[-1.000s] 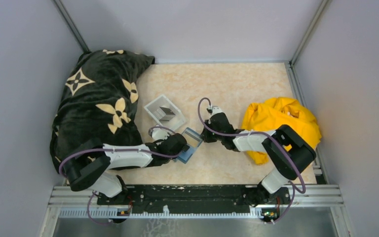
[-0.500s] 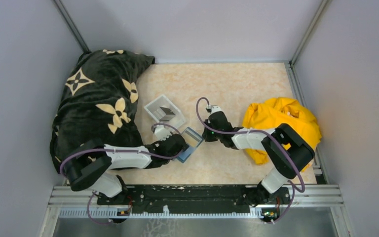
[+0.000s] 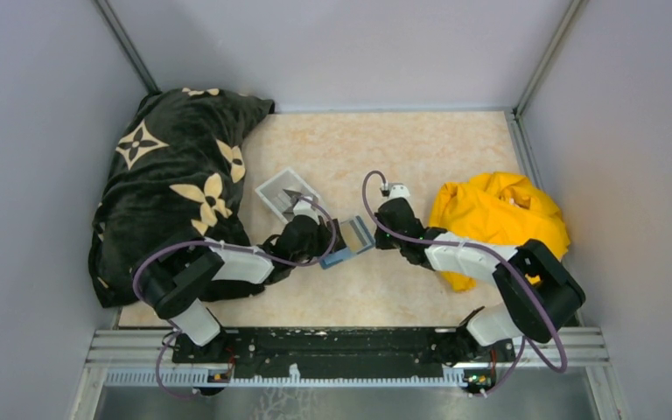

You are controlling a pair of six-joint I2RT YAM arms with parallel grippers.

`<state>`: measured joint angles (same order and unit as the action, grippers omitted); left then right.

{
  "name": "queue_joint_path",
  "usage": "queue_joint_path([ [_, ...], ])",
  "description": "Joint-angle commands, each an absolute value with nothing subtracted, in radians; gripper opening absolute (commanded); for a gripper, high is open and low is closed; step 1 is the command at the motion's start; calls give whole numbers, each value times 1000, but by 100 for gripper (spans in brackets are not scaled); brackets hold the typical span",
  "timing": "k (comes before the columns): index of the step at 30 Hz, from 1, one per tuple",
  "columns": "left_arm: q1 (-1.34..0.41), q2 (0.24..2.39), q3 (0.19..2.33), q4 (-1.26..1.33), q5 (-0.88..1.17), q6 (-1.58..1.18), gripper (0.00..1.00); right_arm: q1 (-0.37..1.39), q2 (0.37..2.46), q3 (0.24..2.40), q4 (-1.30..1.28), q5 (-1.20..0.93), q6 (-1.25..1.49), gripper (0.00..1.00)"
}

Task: Put the credit cards into the card holder
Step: Insert the credit card into the card holder.

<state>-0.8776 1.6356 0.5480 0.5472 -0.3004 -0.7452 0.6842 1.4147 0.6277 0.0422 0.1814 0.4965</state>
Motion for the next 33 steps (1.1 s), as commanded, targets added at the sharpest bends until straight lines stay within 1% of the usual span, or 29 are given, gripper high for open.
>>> queue_joint_path([
  [1,-778,1675,529,569,-21,-548,0,678,1371,637,17,247,485,0],
  [6,-737,1667,570,606,196,-468,0,678,1373,638,24,252,485,0],
  [12,-720,1791,731,532,462,-411,0,678,1364,654,16,265,475,0],
  [14,-719,1807,752,517,490,-434,0,678,1357,657,14,271,471,0],
  [17,-719,1735,718,528,407,-484,0,678,1346,664,7,278,461,0],
  [19,-719,1667,709,470,337,-514,0,678,1342,670,2,281,454,0],
  [23,-721,1531,672,431,251,-627,0,679,1344,677,20,276,436,0],
  [26,-730,1445,651,399,177,-704,0,678,1363,697,37,236,410,0],
  [28,-743,1394,645,344,120,-760,0,679,1376,714,49,212,391,0],
  [33,-865,1256,607,110,-143,-948,0,678,1429,775,49,170,346,0],
])
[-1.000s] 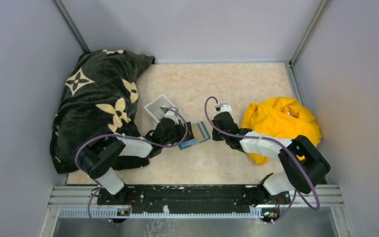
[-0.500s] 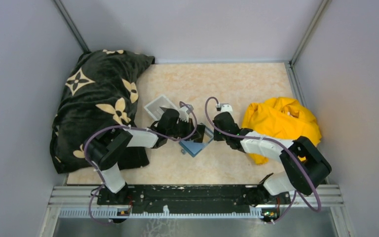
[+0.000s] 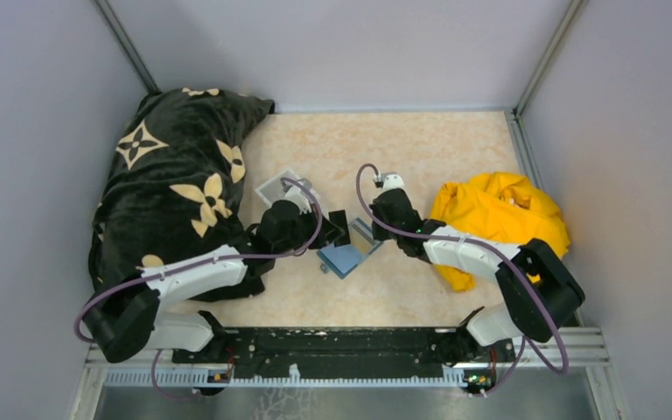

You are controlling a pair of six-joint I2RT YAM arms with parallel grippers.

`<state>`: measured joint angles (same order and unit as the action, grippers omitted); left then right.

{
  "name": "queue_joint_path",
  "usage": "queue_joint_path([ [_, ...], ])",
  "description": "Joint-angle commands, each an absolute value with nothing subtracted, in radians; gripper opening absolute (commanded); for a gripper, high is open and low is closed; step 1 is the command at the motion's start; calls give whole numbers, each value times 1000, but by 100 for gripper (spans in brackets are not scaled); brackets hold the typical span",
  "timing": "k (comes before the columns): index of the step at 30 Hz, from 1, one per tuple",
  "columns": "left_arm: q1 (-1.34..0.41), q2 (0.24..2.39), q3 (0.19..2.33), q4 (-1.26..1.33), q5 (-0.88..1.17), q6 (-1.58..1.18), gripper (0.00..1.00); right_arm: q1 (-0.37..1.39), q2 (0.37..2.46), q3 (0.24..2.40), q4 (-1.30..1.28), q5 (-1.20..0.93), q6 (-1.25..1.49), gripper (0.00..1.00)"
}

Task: Put the credit cards into the card holder
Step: Insert the credit card into the card holder.

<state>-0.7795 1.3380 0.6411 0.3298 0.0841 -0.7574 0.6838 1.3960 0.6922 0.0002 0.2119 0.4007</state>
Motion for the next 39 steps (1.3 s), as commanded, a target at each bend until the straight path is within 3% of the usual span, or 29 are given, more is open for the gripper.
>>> queue_joint_path([
  [1,-889,1244,603,56,-174,-990,0,678,1441,787,46,160,340,0],
  [9,-1120,1207,575,-277,-408,-1369,0,679,1533,889,5,110,302,0],
  [14,-1179,1213,596,-392,-473,-1470,0,678,1595,947,-8,105,281,0],
  [25,-1161,1300,549,-300,-503,-1502,0,677,1731,1016,-13,94,278,0],
  [39,-982,1417,572,-83,-398,-1249,0,669,1711,993,-13,144,298,0],
])
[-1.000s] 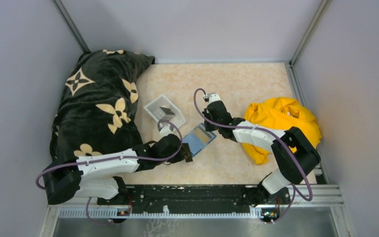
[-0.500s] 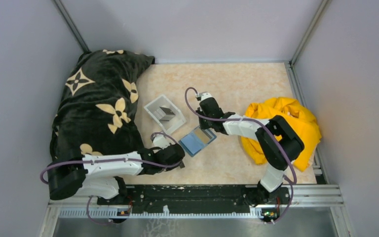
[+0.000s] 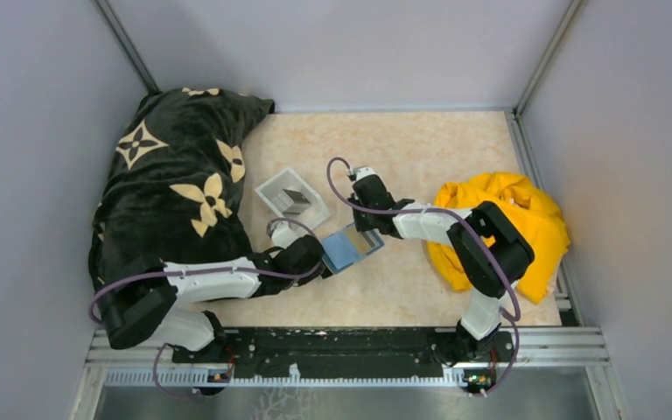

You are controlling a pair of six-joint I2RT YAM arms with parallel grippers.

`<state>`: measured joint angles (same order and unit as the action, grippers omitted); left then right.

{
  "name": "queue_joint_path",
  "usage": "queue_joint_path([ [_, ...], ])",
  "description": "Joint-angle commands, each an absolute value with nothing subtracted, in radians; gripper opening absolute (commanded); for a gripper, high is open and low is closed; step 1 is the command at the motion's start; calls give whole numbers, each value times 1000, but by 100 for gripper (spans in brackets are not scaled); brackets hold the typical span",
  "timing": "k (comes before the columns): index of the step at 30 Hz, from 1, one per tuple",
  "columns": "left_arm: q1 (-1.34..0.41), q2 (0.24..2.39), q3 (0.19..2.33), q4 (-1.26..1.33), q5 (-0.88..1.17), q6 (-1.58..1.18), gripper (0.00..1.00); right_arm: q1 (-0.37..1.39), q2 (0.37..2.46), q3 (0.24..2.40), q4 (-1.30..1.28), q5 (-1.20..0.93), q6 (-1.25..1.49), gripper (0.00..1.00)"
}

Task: Put the credit cards into the card holder
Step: Insert the credit card into the card holder.

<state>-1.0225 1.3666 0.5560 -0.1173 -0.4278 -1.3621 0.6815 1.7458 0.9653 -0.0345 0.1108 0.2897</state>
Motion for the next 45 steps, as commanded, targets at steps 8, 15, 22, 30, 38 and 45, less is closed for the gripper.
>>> queue_joint_path([
  [8,-912,1483,614,-6,-354,-1134,0,663,1601,940,9,233,315,4],
  [15,-878,1532,673,-6,-343,-1034,0,650,1538,914,-4,281,324,19],
  [22,-858,1482,707,-83,-388,-932,0,647,1526,864,11,265,339,23],
  [30,-855,1320,669,-39,-345,-820,2,646,1527,822,30,253,355,22],
  [38,-856,1292,607,142,-107,-848,2,644,1493,790,25,283,369,22],
  [45,-853,1466,574,398,37,-1001,1,604,1453,759,20,247,389,22],
])
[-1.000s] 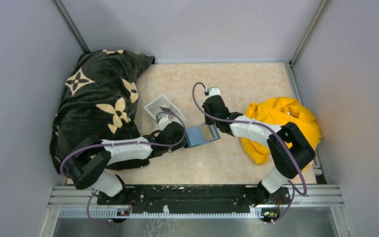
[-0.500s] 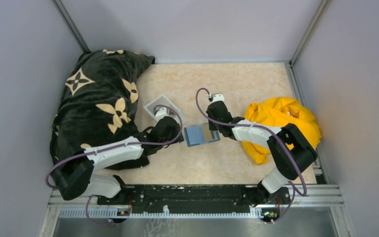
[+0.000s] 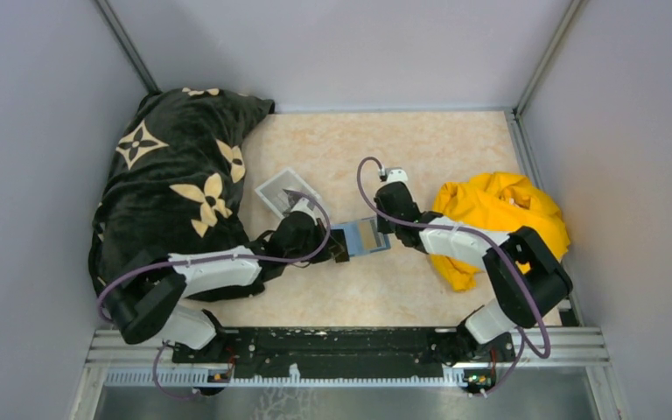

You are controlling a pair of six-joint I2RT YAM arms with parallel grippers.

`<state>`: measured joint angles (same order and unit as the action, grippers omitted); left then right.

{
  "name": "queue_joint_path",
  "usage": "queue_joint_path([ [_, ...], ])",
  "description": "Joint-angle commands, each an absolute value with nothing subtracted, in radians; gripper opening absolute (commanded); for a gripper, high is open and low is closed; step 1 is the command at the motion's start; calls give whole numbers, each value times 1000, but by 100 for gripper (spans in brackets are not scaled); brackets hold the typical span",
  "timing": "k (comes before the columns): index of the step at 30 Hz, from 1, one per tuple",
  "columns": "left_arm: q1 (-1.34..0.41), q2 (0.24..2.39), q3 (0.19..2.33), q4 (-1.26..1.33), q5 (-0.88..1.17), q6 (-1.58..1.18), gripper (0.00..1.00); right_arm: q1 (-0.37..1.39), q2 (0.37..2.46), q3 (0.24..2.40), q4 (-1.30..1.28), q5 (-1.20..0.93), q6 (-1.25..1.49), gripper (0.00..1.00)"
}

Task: Put the credit cards into the card holder
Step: Insert the credit card into the card holder.

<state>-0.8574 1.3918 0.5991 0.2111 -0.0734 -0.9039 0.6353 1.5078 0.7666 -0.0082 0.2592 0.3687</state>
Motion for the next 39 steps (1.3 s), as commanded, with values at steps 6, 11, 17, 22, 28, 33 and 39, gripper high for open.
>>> queue_joint_path([
  [6,-838,1607,564,586,74,-1107,0,569,1442,732,36,194,395,21],
  [11,-812,1706,530,811,128,-1184,0,556,1451,725,48,166,396,20],
  [17,-792,1764,549,871,149,-1202,0,551,1476,721,67,151,400,19],
  [22,-778,1783,572,859,155,-1190,0,550,1496,722,77,142,405,19],
  [28,-759,1792,595,820,165,-1158,0,550,1504,721,84,140,406,19],
  [33,-744,1800,598,805,167,-1139,0,549,1514,721,89,135,407,19],
  [39,-732,1829,612,806,187,-1129,0,549,1517,723,88,138,407,18],
])
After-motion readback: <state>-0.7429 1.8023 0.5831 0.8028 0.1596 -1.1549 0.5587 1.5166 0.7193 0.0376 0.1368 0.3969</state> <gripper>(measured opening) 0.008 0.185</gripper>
